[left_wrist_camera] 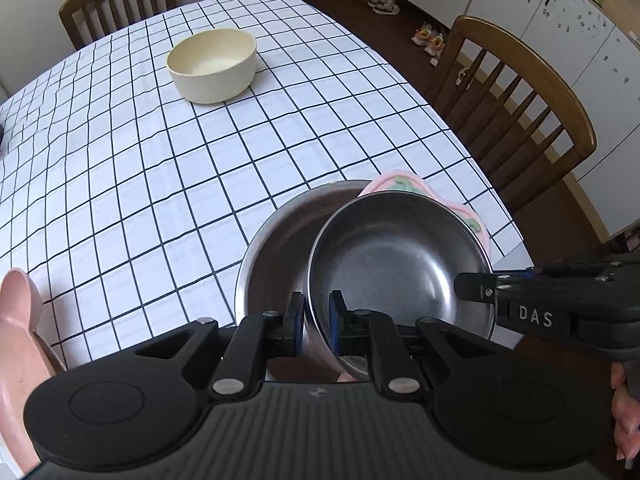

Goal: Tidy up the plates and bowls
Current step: 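Carry the pink pot with both tools toward the steel bowl, then lower the pink pot into the steel bowl with both tools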

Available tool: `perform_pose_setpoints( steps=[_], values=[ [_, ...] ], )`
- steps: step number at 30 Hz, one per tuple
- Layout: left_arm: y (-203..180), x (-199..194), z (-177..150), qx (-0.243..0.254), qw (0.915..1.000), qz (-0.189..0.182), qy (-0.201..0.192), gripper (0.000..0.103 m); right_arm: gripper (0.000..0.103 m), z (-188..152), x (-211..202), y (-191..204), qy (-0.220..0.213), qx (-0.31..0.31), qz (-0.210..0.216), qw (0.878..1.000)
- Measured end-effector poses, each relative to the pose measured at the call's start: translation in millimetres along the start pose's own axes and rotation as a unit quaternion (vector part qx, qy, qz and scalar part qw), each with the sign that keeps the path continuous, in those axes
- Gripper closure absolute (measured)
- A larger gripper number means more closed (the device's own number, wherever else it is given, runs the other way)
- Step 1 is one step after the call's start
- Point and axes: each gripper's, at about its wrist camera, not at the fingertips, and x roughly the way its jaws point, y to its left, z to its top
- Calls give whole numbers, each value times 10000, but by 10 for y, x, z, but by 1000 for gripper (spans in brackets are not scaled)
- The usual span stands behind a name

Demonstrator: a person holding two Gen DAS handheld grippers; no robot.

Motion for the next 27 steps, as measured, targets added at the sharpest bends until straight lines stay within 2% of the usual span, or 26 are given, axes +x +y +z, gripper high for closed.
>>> perform_pose_setpoints(
  steps=[15,19,27],
  values=[
    [68,231,13,-17,9999,-54,100,91,88,19,47,-6,-74,-30,57,10000],
    [101,215,22,-57,10000,-52,61,91,80,42,27,-1,-60,-49,106,9999],
    [102,46,7,12,9998,-78,-161,91,73,68,-80,22,-112,-260,70,9996]
  ],
)
